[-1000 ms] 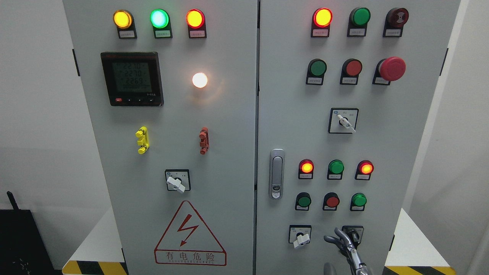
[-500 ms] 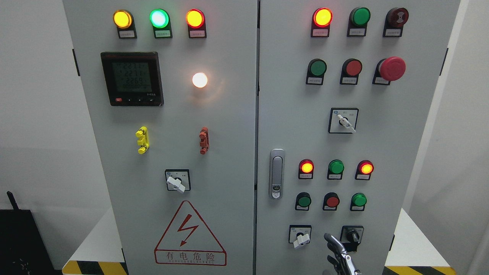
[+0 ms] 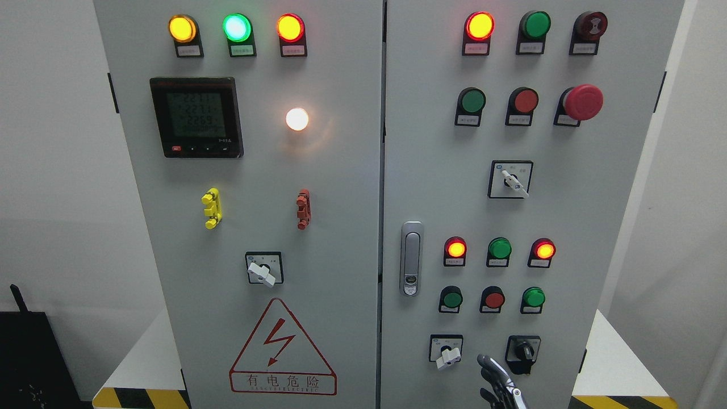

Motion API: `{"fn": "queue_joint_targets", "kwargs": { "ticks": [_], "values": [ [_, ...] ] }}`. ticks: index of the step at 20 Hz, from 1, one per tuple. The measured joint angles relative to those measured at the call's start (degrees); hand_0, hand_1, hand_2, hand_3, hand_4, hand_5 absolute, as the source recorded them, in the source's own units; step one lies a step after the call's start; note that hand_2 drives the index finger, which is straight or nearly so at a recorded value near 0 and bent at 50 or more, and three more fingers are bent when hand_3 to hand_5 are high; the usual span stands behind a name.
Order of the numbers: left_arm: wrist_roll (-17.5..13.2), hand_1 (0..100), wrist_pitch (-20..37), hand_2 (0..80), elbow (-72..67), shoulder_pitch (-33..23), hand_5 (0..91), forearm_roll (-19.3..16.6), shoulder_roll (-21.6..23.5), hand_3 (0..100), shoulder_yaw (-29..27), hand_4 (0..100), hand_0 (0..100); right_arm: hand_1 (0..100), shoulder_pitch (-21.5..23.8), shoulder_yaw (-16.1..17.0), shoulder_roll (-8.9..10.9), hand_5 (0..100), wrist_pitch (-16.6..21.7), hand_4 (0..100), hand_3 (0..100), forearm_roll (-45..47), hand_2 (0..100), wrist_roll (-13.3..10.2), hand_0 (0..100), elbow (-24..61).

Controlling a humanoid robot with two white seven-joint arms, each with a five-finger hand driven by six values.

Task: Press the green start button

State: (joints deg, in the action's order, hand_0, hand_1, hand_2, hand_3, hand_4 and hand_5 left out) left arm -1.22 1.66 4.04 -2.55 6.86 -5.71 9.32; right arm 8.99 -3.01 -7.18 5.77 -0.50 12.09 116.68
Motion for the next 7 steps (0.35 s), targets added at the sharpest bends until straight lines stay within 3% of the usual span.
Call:
{"fn": "queue_joint_targets", "kwargs": {
  "ticks": [7],
  "values": [
    [0.0, 56, 0.0, 0.0, 0.0, 0.0, 0.0, 0.0, 0.0, 0, 0.0, 0, 12, 19, -0.2, 0.2, 0.1, 0, 0.0, 0, 0, 0.4, 0, 0.0, 49, 0.1]
  ]
}}
